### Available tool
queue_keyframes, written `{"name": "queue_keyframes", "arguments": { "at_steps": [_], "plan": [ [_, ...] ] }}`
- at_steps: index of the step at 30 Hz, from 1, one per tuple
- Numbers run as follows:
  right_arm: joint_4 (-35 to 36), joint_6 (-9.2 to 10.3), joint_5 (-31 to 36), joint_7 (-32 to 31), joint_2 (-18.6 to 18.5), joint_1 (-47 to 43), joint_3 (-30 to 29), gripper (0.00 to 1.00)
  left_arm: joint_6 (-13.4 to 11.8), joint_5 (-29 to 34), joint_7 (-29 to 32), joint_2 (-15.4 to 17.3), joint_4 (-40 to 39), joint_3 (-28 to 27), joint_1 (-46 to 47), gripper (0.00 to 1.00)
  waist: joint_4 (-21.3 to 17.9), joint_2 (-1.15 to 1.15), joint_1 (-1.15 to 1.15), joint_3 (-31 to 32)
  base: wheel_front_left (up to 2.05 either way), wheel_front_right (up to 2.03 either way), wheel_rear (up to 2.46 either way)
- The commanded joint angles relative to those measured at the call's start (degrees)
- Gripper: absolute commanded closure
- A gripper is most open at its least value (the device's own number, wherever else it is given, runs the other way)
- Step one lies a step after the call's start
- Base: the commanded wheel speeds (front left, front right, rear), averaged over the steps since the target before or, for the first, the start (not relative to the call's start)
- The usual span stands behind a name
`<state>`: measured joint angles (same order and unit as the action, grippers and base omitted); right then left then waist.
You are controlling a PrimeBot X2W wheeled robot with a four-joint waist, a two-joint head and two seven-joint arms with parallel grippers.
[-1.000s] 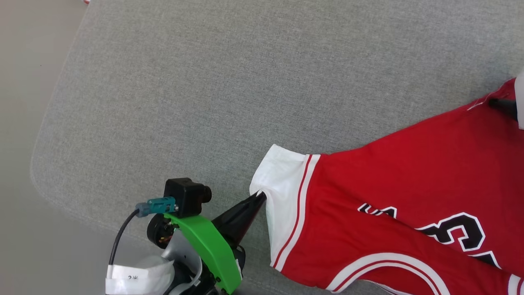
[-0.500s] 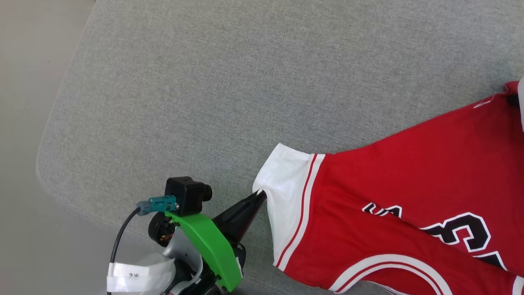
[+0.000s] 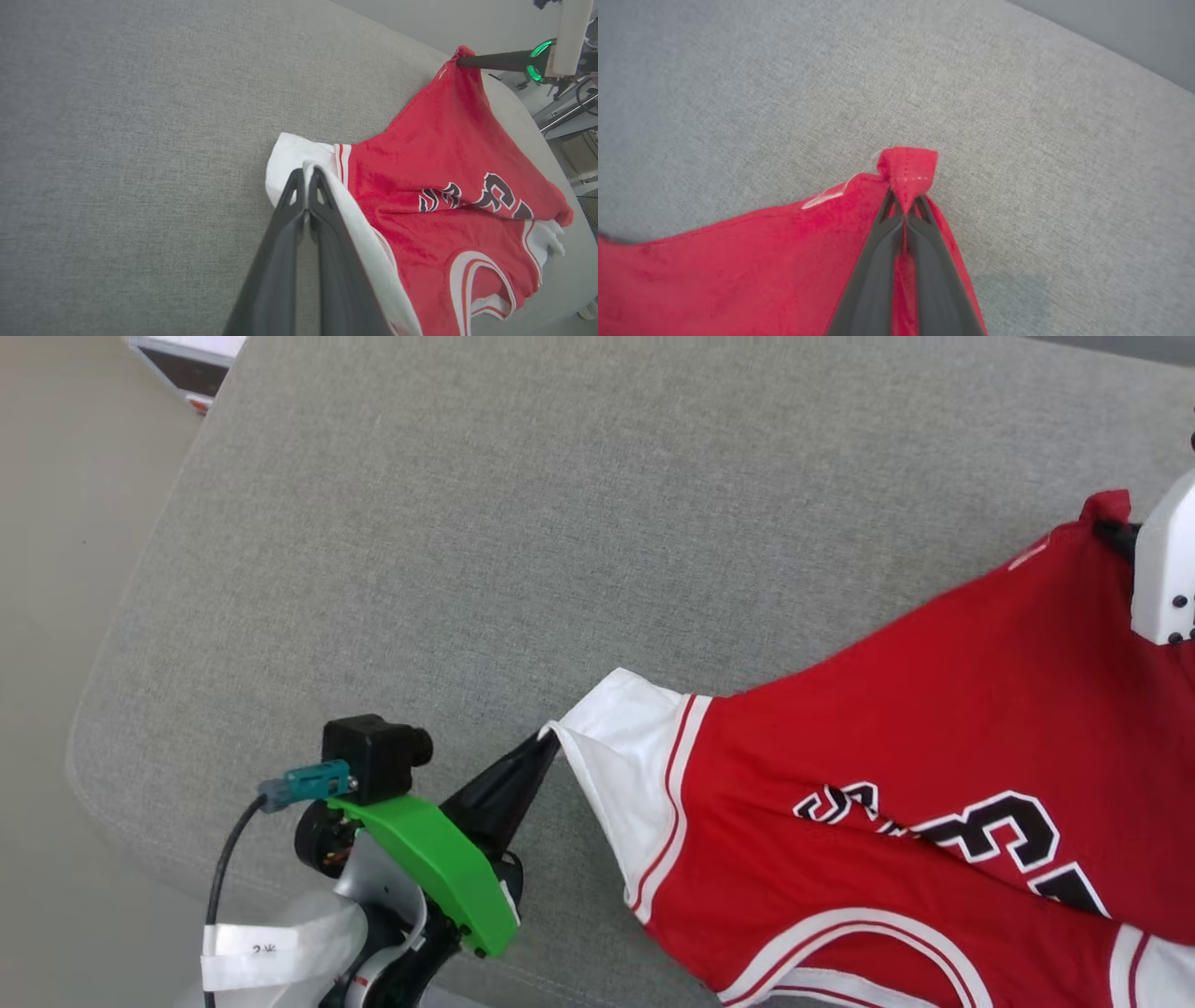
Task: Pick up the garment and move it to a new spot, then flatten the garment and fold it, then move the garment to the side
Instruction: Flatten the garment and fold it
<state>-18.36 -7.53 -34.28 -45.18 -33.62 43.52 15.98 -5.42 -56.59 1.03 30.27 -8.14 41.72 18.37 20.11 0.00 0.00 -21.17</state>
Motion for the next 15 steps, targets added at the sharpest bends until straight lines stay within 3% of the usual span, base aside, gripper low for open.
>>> {"name": "queue_keyframes", "arguments": {
  "at_steps": [1, 7, 15],
  "plan": [
    [-0.4, 0.04, -0.4, 3.2, -0.1, -0.3, -0.1, 1.0, -0.8, -0.5, -0.7, 0.5, -0.2, -0.9, 1.2, 1.0, -2.9, 0.0, 0.0, 3.9, 0.0, 0.0, 0.0],
    [-0.1, 0.04, -2.4, 12.4, 1.0, -1.3, 0.6, 1.0, -2.5, -1.0, -2.9, 2.1, -1.5, -4.4, 0.8, 1.0, -6.4, 0.0, 0.0, 9.2, 0.0, 0.0, 0.0],
    [2.3, 0.04, -4.7, 19.4, 1.0, -3.3, -0.4, 1.0, -5.1, -0.5, -3.7, 5.4, -4.5, -8.8, 2.7, 1.0, -10.0, 0.0, 0.0, 14.2, 0.0, 0.0, 0.0]
  ]
}}
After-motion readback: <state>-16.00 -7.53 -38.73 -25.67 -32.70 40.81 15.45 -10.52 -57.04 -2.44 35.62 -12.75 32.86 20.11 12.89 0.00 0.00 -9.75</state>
